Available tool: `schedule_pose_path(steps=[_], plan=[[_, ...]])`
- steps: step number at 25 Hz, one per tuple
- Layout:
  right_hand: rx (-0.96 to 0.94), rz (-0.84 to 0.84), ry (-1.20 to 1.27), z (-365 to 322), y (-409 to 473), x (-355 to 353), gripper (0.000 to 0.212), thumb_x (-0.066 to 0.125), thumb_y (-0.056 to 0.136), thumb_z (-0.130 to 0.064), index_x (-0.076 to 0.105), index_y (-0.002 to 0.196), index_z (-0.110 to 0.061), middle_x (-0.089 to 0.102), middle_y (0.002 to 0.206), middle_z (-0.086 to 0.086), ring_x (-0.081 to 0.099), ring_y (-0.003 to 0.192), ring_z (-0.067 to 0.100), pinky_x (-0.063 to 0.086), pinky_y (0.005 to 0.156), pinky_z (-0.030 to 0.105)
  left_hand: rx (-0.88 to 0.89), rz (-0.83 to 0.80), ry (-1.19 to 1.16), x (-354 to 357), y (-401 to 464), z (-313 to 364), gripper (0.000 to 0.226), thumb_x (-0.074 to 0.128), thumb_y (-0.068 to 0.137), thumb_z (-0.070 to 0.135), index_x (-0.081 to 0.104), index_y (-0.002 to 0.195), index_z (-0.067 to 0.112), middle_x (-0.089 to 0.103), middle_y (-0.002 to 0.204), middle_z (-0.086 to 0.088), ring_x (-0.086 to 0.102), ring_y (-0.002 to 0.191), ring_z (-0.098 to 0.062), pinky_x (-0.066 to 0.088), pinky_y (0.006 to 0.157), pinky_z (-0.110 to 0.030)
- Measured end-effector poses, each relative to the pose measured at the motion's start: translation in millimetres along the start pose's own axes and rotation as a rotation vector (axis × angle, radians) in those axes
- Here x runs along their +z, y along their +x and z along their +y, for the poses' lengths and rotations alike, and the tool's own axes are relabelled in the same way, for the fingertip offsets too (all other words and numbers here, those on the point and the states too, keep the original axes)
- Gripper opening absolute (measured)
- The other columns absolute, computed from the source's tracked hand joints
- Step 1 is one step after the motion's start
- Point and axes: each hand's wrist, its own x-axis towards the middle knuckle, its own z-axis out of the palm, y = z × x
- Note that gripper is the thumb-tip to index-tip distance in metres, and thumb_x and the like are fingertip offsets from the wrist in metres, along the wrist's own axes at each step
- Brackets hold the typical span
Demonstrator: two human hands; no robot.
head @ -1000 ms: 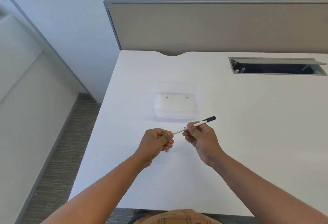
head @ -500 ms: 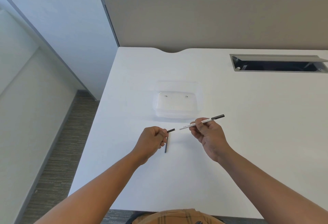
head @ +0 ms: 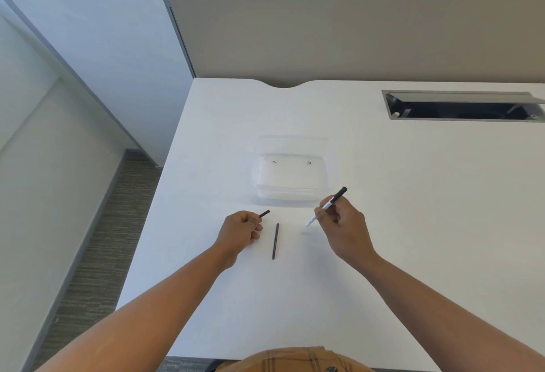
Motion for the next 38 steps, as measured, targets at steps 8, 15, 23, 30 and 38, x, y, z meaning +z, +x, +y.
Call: schedule_pose_path(steps=[8, 15, 23, 30, 38], plan=[[-0.135, -0.091, -0.156, 17, 4, 7, 0.008, 0.061, 0.097, -0.028, 0.056, 0.091, -0.028, 0.074, 0.079, -0.008, 0.072, 0.078, 0.008, 0.054, 0.071, 0.023, -0.027, -0.059, 0.015, -7, 11, -4, 0.036, 0.053, 0.104, 0.033, 0.068, 0.086, 0.005, 0.070, 0.066, -0.005, 0.058, 0.048, -0.017, 0.042, 0.043, -0.022], [-0.181, -0.147, -0.218, 23, 6, 13, 0.010, 0.057, 0.101, -0.028, 0.055, 0.093, -0.022, 0.071, 0.083, 0.000, 0.072, 0.082, 0.020, 0.056, 0.075, 0.043, -0.009, -0.051, 0.052, -7, 13, -5, 0.043, 0.052, 0.103, 0.038, 0.066, 0.079, 0.006, 0.067, 0.061, -0.007, 0.058, 0.046, -0.020, 0.044, 0.042, -0.022], [-0.235, -0.108, -0.231, 24, 0, 13, 0.008, 0.054, 0.100, -0.034, 0.055, 0.096, -0.027, 0.068, 0.085, -0.005, 0.070, 0.081, 0.016, 0.054, 0.072, 0.030, 0.016, -0.054, 0.059, -1, 14, -6, 0.043, 0.053, 0.103, 0.038, 0.067, 0.079, 0.006, 0.067, 0.061, -0.006, 0.058, 0.046, -0.020, 0.044, 0.042, -0.021], [-0.201, -0.072, -0.199, 32, -2, 7, 0.008, 0.052, 0.098, -0.041, 0.054, 0.096, -0.034, 0.068, 0.081, -0.005, 0.070, 0.079, 0.015, 0.058, 0.075, 0.044, 0.404, 0.015, 0.442, 30, -9, -12, 0.006, 0.071, 0.090, 0.024, 0.076, 0.087, 0.025, 0.070, 0.079, 0.016, 0.061, 0.067, 0.002, 0.044, 0.063, -0.006], [-0.202, -0.015, -0.145, 30, 1, -7, 0.004, 0.056, 0.098, -0.035, 0.055, 0.097, -0.031, 0.069, 0.090, -0.017, 0.072, 0.082, 0.008, 0.056, 0.072, 0.028, 0.648, -0.061, 0.910, 87, -16, 2, 0.009, 0.060, 0.084, 0.027, 0.067, 0.087, 0.022, 0.067, 0.085, 0.006, 0.059, 0.082, -0.017, 0.053, 0.072, -0.036]])
